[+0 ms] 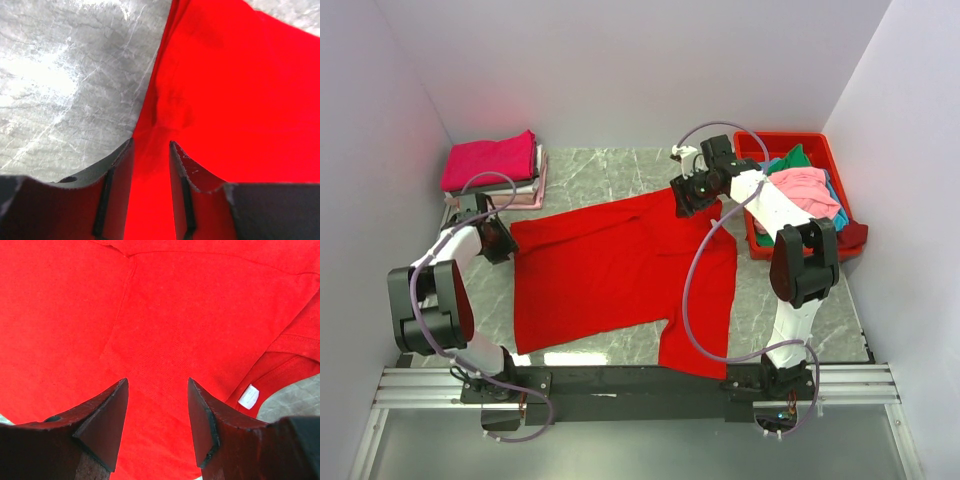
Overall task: Fold and stack the t-shirts
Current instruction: Fold the tshirt
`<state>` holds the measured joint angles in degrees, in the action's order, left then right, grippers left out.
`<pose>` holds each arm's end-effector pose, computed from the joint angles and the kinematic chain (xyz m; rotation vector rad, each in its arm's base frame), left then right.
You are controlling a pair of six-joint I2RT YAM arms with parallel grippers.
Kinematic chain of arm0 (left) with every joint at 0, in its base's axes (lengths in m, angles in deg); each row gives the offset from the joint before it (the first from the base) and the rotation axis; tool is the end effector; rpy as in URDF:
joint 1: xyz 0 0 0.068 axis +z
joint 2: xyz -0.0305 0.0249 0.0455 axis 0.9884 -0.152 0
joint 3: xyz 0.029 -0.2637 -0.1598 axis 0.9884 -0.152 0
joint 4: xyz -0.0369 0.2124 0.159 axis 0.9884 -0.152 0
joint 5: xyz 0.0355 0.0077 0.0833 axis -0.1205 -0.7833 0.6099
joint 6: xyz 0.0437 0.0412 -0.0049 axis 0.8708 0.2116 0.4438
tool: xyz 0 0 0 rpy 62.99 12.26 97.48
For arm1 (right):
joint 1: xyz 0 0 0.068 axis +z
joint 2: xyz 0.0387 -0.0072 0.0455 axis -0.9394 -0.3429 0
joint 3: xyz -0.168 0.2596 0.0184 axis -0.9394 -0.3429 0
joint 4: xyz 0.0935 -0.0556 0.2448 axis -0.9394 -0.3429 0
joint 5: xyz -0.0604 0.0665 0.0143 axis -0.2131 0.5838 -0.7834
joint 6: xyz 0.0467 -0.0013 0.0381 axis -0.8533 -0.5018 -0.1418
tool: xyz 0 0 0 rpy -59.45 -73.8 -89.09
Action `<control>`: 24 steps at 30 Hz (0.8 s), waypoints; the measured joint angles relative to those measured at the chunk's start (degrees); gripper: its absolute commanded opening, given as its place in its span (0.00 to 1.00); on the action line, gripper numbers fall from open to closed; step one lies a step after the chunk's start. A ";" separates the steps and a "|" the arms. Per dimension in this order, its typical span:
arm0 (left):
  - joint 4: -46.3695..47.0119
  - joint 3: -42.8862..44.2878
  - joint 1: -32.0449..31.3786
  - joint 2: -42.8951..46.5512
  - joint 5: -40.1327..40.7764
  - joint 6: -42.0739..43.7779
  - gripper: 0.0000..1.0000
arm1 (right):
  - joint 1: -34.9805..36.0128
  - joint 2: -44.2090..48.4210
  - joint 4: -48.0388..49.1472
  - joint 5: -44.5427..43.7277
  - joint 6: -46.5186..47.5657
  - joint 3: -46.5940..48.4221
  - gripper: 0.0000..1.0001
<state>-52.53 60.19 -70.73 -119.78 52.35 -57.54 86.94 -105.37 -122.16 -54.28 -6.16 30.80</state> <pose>0.3041 0.0537 0.2172 -0.8519 2.4801 -0.1914 0.4176 0.1454 0.2886 -0.8867 2.3329 0.4929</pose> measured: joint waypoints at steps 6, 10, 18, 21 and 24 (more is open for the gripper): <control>0.13 1.73 0.00 -4.33 -0.02 -0.46 0.34 | 0.00 0.00 0.02 0.09 0.00 -0.42 0.58; 0.09 1.81 0.00 -5.18 0.00 -0.74 0.21 | 0.00 0.00 0.02 0.11 0.00 -0.44 0.58; 0.11 2.95 0.00 -6.80 0.04 -0.46 0.06 | 0.00 0.00 0.02 0.63 0.00 -0.44 0.58; 0.00 3.02 0.00 -6.95 0.07 -0.17 0.00 | 0.00 0.00 0.00 0.76 0.00 -0.44 0.58; 0.00 3.02 0.00 -6.95 0.07 0.22 0.00 | 0.00 0.00 0.00 0.92 0.00 -0.44 0.58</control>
<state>-52.53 63.21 -70.73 -126.73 52.42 -57.32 86.94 -105.37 -122.16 -53.37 -6.16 30.37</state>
